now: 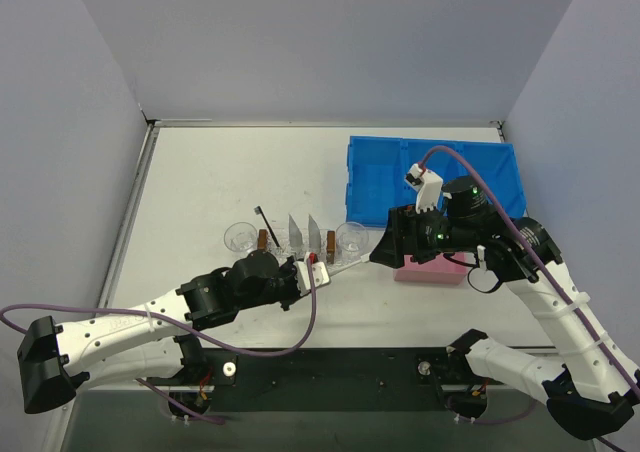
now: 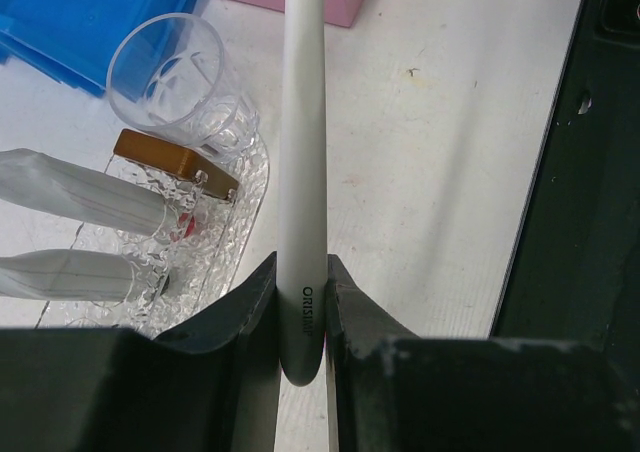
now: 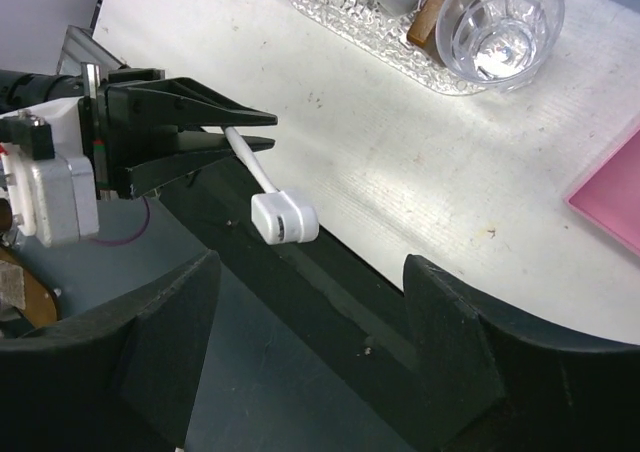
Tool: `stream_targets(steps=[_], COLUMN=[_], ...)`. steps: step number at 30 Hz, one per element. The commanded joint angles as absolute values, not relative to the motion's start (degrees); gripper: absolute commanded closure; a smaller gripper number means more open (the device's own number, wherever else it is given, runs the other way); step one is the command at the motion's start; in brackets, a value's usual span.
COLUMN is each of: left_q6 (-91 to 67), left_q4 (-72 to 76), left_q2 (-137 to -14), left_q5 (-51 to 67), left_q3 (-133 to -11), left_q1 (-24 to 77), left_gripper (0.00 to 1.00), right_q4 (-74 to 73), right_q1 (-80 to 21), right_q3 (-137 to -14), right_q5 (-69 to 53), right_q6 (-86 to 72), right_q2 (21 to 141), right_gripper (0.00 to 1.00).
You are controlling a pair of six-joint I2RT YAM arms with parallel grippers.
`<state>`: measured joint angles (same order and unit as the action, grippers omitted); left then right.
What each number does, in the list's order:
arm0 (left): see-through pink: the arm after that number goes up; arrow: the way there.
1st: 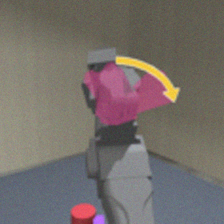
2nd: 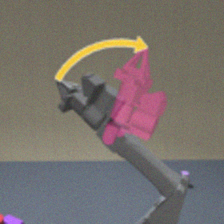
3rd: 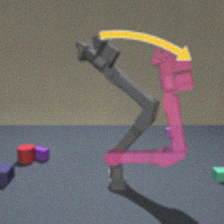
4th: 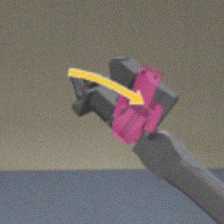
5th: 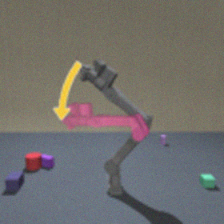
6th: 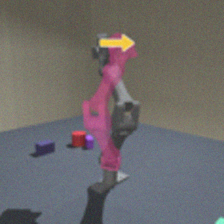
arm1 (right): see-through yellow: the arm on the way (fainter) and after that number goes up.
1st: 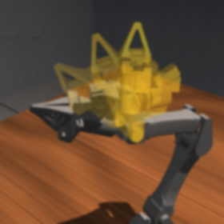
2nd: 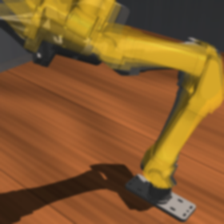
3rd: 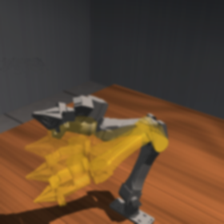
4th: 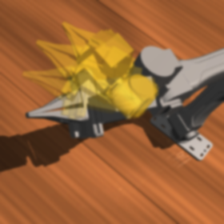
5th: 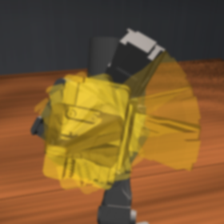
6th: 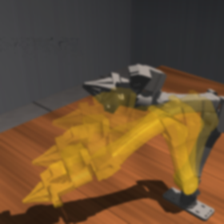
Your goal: Prepare toiletry sets of a toothbrush and toothpaste on the tray
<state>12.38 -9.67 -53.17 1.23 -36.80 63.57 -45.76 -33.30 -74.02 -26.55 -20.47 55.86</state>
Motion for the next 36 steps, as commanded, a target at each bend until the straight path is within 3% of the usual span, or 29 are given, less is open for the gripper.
stream_targets(steps=[1, 19, 21, 26, 36], left_q6=[11.51, 11.78, 11.78, 11.78, 9.76], left_q4=[-8.35, -8.35, -8.52, -8.79, -9.23], left_q2=[-52.91, -52.82, -52.82, -53.08, -56.51], left_q5=[2.29, 1.76, 2.46, 12.37, 34.44], left_q3=[-39.38, -39.46, -39.46, -39.38, -41.66], left_q1=[63.28, 63.28, 63.28, 62.76, 56.96], left_gripper=[1.0, 1.0, 1.0, 1.0, 1.0], right_q4=[-41.14, -33.13, -33.22, -34.89, -42.97], right_q1=[-33.13, -33.66, -33.57, -33.66, -37.44], right_q3=[-71.55, -65.74, -65.66, -66.18, -68.47], right_q5=[-29.53, -34.36, -34.45, -35.32, -35.42], right_q6=[-22.94, -27.86, -26.9, -21.02, -11.08], right_q2=[56.25, 57.04, 56.78, 55.2, 52.47], right_gripper=[0.34, 0.57, 0.55, 0.36, 0.39])
